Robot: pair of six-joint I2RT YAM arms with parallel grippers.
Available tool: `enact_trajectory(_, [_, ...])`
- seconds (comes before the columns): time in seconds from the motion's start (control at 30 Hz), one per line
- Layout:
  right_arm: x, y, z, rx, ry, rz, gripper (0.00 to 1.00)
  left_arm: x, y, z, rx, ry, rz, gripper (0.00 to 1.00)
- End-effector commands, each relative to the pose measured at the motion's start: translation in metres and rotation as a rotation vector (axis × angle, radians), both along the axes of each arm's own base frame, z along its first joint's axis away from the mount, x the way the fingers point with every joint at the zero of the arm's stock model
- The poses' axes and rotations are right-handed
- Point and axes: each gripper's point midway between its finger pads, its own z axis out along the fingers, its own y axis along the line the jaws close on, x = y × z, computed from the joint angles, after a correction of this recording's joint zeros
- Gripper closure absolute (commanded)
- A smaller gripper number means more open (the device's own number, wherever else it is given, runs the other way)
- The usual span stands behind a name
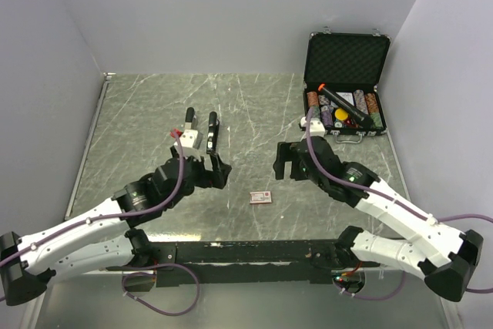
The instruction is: Unload the staples from the stapler
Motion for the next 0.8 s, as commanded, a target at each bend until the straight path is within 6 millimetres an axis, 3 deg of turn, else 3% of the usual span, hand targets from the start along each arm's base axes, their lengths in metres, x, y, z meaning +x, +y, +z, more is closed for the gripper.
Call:
enact_trajectory(0.0, [0.008, -0.004, 0.043, 0.036, -0.106, -0.010, 0.00, 0.002, 0.012, 0.039, -0.027, -0.068, 0.031, 0.01])
enact_trajectory(0.43, [0.016, -0.009, 0.074, 0.043, -0.185, -0.031, 0.00, 0.008, 0.035, 0.073, -0.010, -0.121, 0.122, 0.01])
enact_trajectory(0.67, [0.014, 0.004, 0.075, 0.075, -0.202, 0.045, 0.00, 0.007, 0.041, 0.071, -0.001, -0.111, 0.143, 0.01])
enact_trajectory(0.77, [0.016, -0.004, 0.075, 0.044, -0.193, 0.003, 0.00, 0.007, 0.043, 0.070, -0.007, -0.110, 0.154, 0.01])
